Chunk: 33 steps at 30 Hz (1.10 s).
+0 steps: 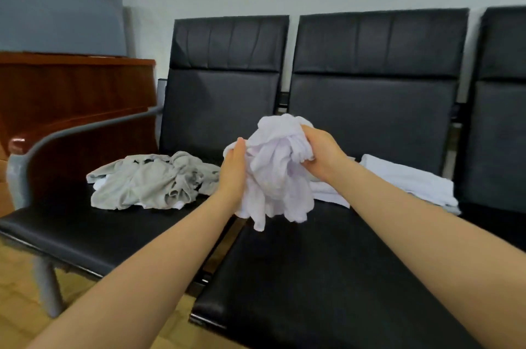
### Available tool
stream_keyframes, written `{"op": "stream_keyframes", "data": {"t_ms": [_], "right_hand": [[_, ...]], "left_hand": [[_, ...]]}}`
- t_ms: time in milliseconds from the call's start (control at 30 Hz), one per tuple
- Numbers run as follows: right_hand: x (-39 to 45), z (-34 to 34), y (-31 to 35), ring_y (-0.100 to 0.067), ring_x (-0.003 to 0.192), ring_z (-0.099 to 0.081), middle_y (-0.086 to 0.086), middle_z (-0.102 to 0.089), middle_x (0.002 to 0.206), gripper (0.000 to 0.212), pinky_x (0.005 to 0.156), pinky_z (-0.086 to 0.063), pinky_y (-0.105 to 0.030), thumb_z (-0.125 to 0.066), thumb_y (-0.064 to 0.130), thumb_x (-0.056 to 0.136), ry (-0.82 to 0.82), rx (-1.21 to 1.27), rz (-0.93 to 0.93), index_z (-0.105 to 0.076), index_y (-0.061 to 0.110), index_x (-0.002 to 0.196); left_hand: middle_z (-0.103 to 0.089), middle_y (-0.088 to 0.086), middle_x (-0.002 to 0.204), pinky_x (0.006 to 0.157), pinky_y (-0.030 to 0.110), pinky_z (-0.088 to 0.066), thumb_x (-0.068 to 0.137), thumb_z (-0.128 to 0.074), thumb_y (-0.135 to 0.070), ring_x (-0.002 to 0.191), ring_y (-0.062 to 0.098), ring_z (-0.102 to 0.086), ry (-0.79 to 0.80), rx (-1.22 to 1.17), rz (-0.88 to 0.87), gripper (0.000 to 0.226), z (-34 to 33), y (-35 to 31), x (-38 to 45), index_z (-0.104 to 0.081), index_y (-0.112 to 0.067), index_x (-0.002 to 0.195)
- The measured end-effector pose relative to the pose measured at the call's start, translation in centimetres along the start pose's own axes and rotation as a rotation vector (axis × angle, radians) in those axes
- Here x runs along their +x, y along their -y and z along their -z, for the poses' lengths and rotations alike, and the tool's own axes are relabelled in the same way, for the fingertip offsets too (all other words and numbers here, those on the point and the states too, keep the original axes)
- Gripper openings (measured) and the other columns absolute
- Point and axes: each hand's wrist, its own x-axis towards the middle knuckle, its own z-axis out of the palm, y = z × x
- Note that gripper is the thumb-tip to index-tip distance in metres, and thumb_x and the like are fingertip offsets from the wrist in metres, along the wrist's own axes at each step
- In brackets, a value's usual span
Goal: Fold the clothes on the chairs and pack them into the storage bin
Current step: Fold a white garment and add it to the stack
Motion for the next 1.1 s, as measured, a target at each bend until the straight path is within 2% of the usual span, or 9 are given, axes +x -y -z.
{"op": "stream_keyframes", "data": {"t_ms": [200, 367, 500, 567, 633, 767, 833, 967, 1100], "right_hand": [[-4.5, 9.1, -0.2, -0.009, 0.053, -0.042, 0.003, -0.046, 0.059, 0.036, 0.056, -0.033, -0.022, -0.055, 0.015, 0.093, -0.198, -0.033, -0.031, -0.057, 0.022, 0.057], [-7.8, 16.2, -4.1, -0.021, 0.083, -0.053, -0.01, -0.059, 0.095, 0.016, 0.069, -0.04, -0.028, -0.047, 0.023, 0.099, -0.433, -0.6, -0.246, -0.058, 0.011, 0.097], [-9.8, 20.4, -5.8, -0.025, 0.11, -0.055, -0.008, -0.059, 0.125, 0.04, 0.095, -0.042, -0.029, -0.058, 0.026, 0.094, -0.588, -0.333, -0.293, -0.055, 0.004, 0.128], [-10.5, 21.6, -5.3, -0.027, 0.113, -0.056, -0.008, -0.06, 0.124, 0.04, 0.103, -0.043, -0.036, -0.061, 0.028, 0.093, -0.655, -0.2, -0.266, -0.057, 0.005, 0.126], [-10.7, 22.9, -5.1, -0.027, 0.11, -0.057, -0.008, -0.06, 0.115, 0.032, 0.099, -0.045, -0.035, -0.058, 0.028, 0.094, -0.736, -0.138, -0.226, -0.058, 0.009, 0.12], [-11.8, 24.4, -5.2, -0.019, 0.088, -0.058, -0.006, -0.06, 0.1, 0.02, 0.07, -0.046, -0.028, -0.043, 0.021, 0.1, -0.861, -0.374, -0.14, -0.054, 0.011, 0.113], [-12.2, 25.0, -5.5, -0.016, 0.069, -0.051, -0.007, -0.056, 0.081, 0.025, 0.062, -0.04, -0.029, -0.045, 0.03, 0.099, -0.84, -0.477, -0.103, -0.057, 0.011, 0.089], [-13.4, 25.6, -5.8, -0.019, 0.071, -0.044, -0.012, -0.05, 0.073, 0.039, 0.064, -0.033, -0.032, -0.045, 0.033, 0.099, -0.767, -0.582, -0.112, -0.054, 0.006, 0.072], [-13.2, 26.0, -5.5, -0.022, 0.075, -0.044, -0.022, -0.048, 0.074, 0.045, 0.069, -0.034, -0.032, -0.045, 0.031, 0.099, -0.837, -0.496, -0.047, -0.058, -0.009, 0.082]], "left_hand": [[-0.067, 0.01, 0.097, 0.078, 0.034, -0.05, 0.093, -0.056, -0.033, 0.089, 0.024, -0.063, 0.176, 0.018, 0.055, 0.024, -8.1, 0.8, -4.4, -0.063, -0.01, 0.097], [-0.066, 0.011, 0.109, 0.099, 0.048, -0.046, 0.089, -0.057, -0.028, 0.104, 0.029, -0.062, 0.266, 0.109, 0.144, 0.016, -12.0, 5.0, -6.0, -0.064, -0.016, 0.097], [-0.064, 0.006, 0.109, 0.096, 0.04, -0.047, 0.095, -0.051, -0.025, 0.102, 0.023, -0.059, 0.303, 0.155, 0.112, 0.012, -13.6, 6.9, -6.1, -0.061, -0.019, 0.094], [-0.061, 0.003, 0.095, 0.078, 0.03, -0.046, 0.097, -0.049, -0.025, 0.085, 0.018, -0.057, 0.267, 0.102, 0.078, 0.012, -14.2, 6.6, -5.5, -0.058, -0.02, 0.09], [-0.054, 0.0, 0.083, 0.065, 0.024, -0.042, 0.097, -0.049, -0.026, 0.071, 0.012, -0.051, 0.188, 0.062, 0.055, 0.013, -14.9, 6.0, -4.6, -0.055, -0.021, 0.087], [-0.057, -0.003, 0.087, 0.063, 0.02, -0.045, 0.098, -0.047, -0.027, 0.071, 0.007, -0.057, 0.099, -0.045, 0.024, 0.014, -16.5, 4.9, -3.1, -0.055, -0.016, 0.103], [-0.057, -0.001, 0.085, 0.061, 0.021, -0.045, 0.099, -0.045, -0.027, 0.066, 0.009, -0.058, 0.111, -0.005, -0.001, 0.015, -17.3, 5.0, -3.0, -0.054, -0.015, 0.102], [-0.056, 0.0, 0.081, 0.06, 0.023, -0.046, 0.1, -0.04, -0.025, 0.062, 0.013, -0.056, 0.17, 0.073, 0.027, 0.017, -18.7, 6.0, -3.6, -0.053, -0.014, 0.103], [-0.056, 0.0, 0.076, 0.062, 0.025, -0.046, 0.1, -0.035, -0.017, 0.064, 0.014, -0.055, 0.169, 0.054, 0.077, 0.015, -19.6, 6.4, -3.7, -0.049, -0.014, 0.104]]}}
